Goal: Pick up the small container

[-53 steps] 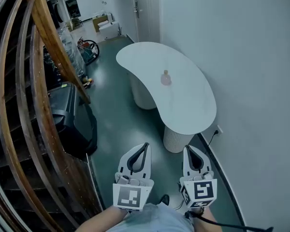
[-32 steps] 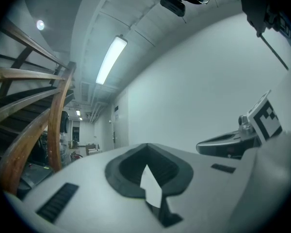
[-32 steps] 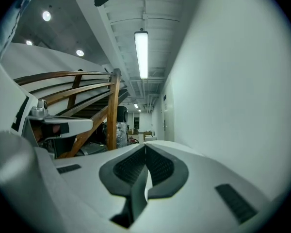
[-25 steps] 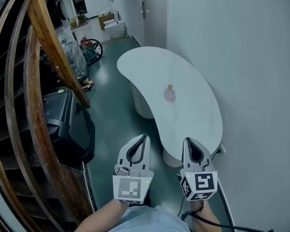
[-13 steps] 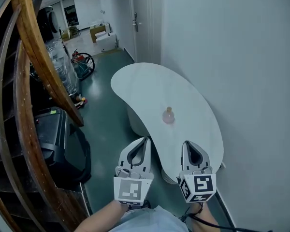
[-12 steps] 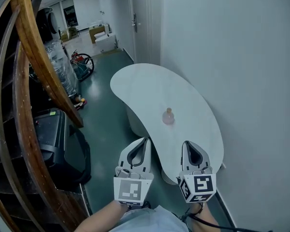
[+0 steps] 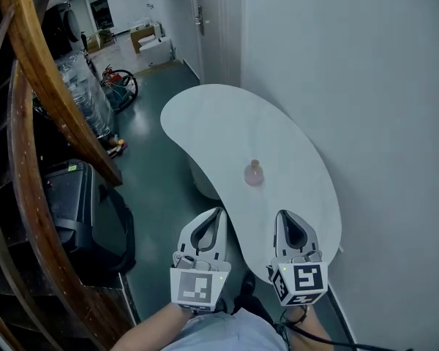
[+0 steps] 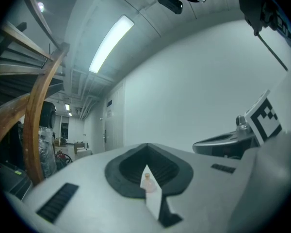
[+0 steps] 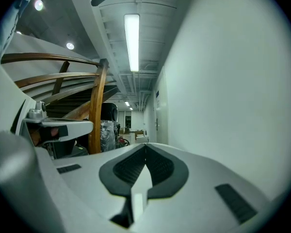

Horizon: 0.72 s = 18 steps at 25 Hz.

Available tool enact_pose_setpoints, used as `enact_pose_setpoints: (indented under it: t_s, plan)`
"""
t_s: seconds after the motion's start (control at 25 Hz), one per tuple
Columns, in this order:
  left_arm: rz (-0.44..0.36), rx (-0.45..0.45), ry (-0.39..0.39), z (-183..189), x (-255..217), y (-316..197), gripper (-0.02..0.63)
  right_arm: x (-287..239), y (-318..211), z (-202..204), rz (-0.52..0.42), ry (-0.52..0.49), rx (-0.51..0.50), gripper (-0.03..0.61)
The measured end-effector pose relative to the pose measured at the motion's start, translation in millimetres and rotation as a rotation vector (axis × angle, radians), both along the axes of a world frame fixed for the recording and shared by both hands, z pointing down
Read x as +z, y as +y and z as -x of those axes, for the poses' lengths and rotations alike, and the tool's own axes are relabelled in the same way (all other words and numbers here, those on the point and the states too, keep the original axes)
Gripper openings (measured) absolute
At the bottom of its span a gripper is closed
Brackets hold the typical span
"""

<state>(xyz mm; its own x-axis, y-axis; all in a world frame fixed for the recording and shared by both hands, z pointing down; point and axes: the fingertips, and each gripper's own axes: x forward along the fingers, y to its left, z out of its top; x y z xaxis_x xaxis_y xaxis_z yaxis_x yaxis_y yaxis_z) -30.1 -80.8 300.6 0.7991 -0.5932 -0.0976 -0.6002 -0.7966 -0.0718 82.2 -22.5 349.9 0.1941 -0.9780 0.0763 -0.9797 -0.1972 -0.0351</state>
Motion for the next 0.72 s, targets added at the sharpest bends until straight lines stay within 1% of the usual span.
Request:
enact_pose_setpoints:
  t_s: [0.08,0.2,0.28,0.4,0.44,0.56,0.72]
  plan:
    - [0.006,-0.011,-0.027,-5.7,5.4,-7.4,0.001,4.3,-7.3,-5.9,0.01,-0.007,-0.011,0.002]
    - [0.019,-0.041,0.001,-17.3,2.1,-22.2,0.0,6.9,-22.4,-17.7,0.016,-0.015,-0.033,0.002]
    - [0.014,-0.057,-0.003,-26.5,0.5,-32.0,0.0,7.1,-34.1,-28.4,0.011,-0.017,-0.048,0.002]
    - [-0.012,-0.074,-0.064,-38.4,1.3,-45.1,0.0,3.1,-51.7,-42.9,0.001,-0.017,-0.072,0.002]
    - [-0.018,-0.082,-0.065,-41.6,-1.1,-49.3,0.0,0.9,-57.1,-46.6,-0.004,-0.016,-0.08,0.002]
    - [-0.03,-0.111,-0.009,-50.4,-13.4,-60.3,0.0,-4.9,-71.2,-56.2,-0.02,-0.015,-0.102,0.002]
    - [-0.043,-0.147,-0.007,-58.6,-21.7,-69.9,0.0,-12.0,-87.1,-66.0,-0.035,-0.014,-0.137,0.002]
